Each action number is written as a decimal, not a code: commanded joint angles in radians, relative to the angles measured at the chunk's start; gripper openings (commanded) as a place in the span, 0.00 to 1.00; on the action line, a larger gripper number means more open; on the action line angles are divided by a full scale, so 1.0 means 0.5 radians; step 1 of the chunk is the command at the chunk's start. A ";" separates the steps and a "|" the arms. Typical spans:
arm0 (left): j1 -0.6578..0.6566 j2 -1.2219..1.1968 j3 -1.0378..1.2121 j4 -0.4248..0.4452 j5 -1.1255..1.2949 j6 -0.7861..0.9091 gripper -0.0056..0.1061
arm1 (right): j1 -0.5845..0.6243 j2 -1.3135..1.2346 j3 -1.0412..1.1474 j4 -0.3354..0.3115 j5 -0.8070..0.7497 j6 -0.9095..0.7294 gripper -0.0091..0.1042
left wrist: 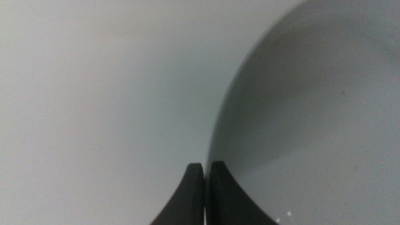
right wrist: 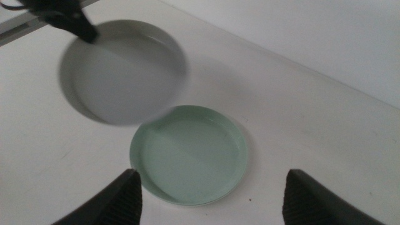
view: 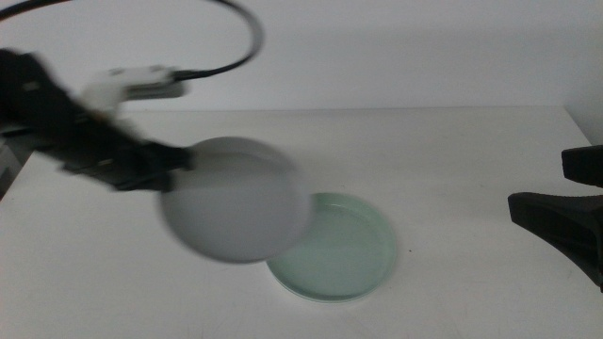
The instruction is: Stack the three bowls on top of each other.
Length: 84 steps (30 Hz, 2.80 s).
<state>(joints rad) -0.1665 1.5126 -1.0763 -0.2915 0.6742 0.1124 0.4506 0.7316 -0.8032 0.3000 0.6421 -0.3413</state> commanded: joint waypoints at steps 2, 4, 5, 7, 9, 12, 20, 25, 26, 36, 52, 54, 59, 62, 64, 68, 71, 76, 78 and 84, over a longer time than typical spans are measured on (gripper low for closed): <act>-0.261 0.032 -0.200 -0.049 -0.084 -0.134 0.05 | -0.007 -0.003 -0.045 0.010 -0.119 -0.027 0.58; -0.370 0.122 -0.252 -0.049 -0.140 -0.169 0.05 | -0.007 -0.003 -0.045 0.010 -0.119 -0.027 0.58; -0.418 0.169 -0.269 -0.049 -0.178 -0.191 0.05 | -0.007 -0.003 -0.045 0.010 -0.119 -0.027 0.58; -0.493 0.261 -0.295 -0.049 -0.246 -0.225 0.05 | -0.007 -0.003 -0.045 0.010 -0.119 -0.027 0.58; -0.538 0.331 -0.298 -0.056 -0.322 -0.254 0.05 | -0.007 -0.003 -0.045 0.010 -0.119 -0.027 0.58; -0.569 0.423 -0.298 -0.076 -0.408 -0.285 0.05 | -0.007 -0.003 -0.045 0.010 -0.119 -0.027 0.58; -0.569 0.571 -0.298 -0.182 -0.461 -0.266 0.09 | -0.007 -0.003 -0.045 0.010 -0.118 -0.027 0.58; -0.563 0.572 -0.298 -0.132 -0.451 -0.225 0.45 | -0.007 -0.003 -0.045 0.010 -0.118 -0.027 0.58; -0.557 0.563 -0.298 -0.107 -0.449 -0.225 0.54 | -0.007 -0.003 -0.045 0.010 -0.118 -0.027 0.58; -0.295 0.156 -0.404 0.140 -0.150 -0.225 0.97 | -0.007 -0.003 -0.045 0.010 -0.118 -0.027 0.58; -0.144 -0.255 -0.410 0.315 -0.106 -0.225 0.97 | -0.007 -0.003 -0.045 0.010 -0.118 -0.027 0.58; -0.144 -0.255 -0.410 0.318 -0.089 -0.225 0.97 | -0.007 -0.003 -0.045 0.010 -0.118 -0.027 0.58; -0.144 -0.295 -0.410 0.340 -0.083 -0.225 0.97 | -0.007 -0.003 -0.045 0.004 -0.132 -0.027 0.58; -0.144 -0.350 -0.410 0.340 -0.081 -0.225 0.97 | -0.007 -0.003 -0.047 0.003 -0.224 -0.016 0.58; -0.144 -0.400 -0.410 0.344 -0.083 -0.225 0.97 | -0.013 0.018 -0.048 0.003 -0.259 0.033 0.58; -0.144 -0.501 -0.388 0.356 -0.087 -0.225 0.97 | -0.092 0.140 -0.078 -0.014 -0.303 0.268 0.58; -0.144 -0.585 -0.327 0.390 -0.125 -0.225 0.97 | -0.208 0.265 -0.144 -0.007 -0.328 0.321 0.58; -0.144 -0.767 -0.157 0.583 -0.143 -0.281 0.97 | -0.477 0.397 -0.310 0.006 -0.319 0.296 0.58; -0.144 -0.851 -0.091 0.655 -0.159 -0.355 0.97 | -0.609 0.389 -0.352 0.003 -0.299 0.285 0.58; -0.146 -1.220 0.157 0.799 -0.285 -0.486 0.97 | -0.814 0.101 -0.212 0.005 -0.328 0.241 0.58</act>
<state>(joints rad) -0.2407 0.9616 -0.9981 0.0907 0.6126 -0.1074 0.0605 0.8383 -0.9127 0.2949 0.5515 -0.1976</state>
